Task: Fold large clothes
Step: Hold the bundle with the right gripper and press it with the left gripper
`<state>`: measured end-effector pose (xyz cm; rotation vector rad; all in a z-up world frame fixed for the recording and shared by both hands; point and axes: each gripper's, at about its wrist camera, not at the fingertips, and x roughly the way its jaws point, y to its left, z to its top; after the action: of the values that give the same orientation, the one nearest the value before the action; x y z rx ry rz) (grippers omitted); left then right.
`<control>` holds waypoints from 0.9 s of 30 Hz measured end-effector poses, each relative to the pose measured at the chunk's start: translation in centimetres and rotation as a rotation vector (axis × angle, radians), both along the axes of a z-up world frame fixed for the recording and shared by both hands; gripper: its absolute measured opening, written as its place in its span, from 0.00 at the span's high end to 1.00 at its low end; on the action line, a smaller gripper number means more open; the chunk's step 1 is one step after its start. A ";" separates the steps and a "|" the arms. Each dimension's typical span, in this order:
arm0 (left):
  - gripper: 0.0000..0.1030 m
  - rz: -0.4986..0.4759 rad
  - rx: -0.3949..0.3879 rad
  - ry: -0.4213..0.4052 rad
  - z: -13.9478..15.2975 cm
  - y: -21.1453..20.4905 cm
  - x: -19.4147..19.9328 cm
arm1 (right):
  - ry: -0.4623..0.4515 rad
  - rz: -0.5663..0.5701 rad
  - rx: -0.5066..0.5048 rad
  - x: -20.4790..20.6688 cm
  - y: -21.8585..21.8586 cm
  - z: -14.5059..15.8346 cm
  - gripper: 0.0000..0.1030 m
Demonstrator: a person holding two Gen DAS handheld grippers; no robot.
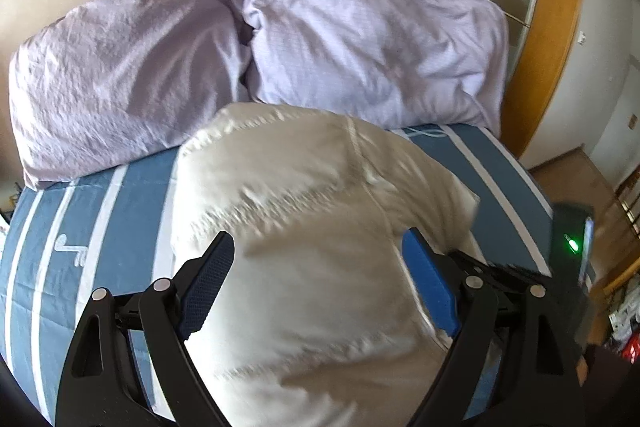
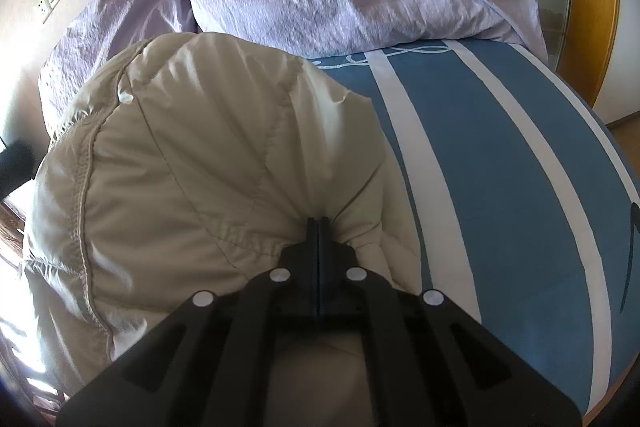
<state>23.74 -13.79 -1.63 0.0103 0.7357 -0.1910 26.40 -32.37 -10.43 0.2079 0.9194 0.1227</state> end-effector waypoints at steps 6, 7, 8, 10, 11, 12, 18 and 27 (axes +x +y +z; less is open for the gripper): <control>0.16 0.040 0.018 0.003 -0.1 0.7 1.6 | 0.000 0.001 0.007 0.0 0.0 -0.1 1.00; 0.16 0.046 0.021 0.006 -0.2 0.8 1.7 | 0.000 0.001 0.009 0.0 0.0 -0.1 1.00; 0.16 0.050 0.025 0.009 -0.3 0.9 1.9 | 0.000 0.001 0.010 -0.1 0.0 -0.1 1.00; 0.16 0.060 0.031 0.018 -0.6 0.9 2.3 | 0.000 0.001 0.014 0.0 0.0 -0.1 1.00; 0.15 0.067 0.036 0.023 -0.9 1.0 2.5 | 0.000 0.002 0.017 0.0 0.0 -0.1 1.00; 0.15 0.074 0.048 0.023 -1.2 1.0 2.7 | -0.001 0.002 0.019 0.0 0.0 -0.1 1.00; 0.08 0.079 0.109 -0.004 -2.6 0.2 3.2 | -0.002 0.000 0.032 0.0 -0.1 -0.2 1.00; 0.02 0.078 0.101 -0.002 -4.3 0.5 4.2 | -0.008 -0.015 0.054 0.0 -0.2 -0.2 1.00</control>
<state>27.92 -13.33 -5.94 0.0782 0.7421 -0.0790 26.36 -32.59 -10.64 0.2646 0.9068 0.1347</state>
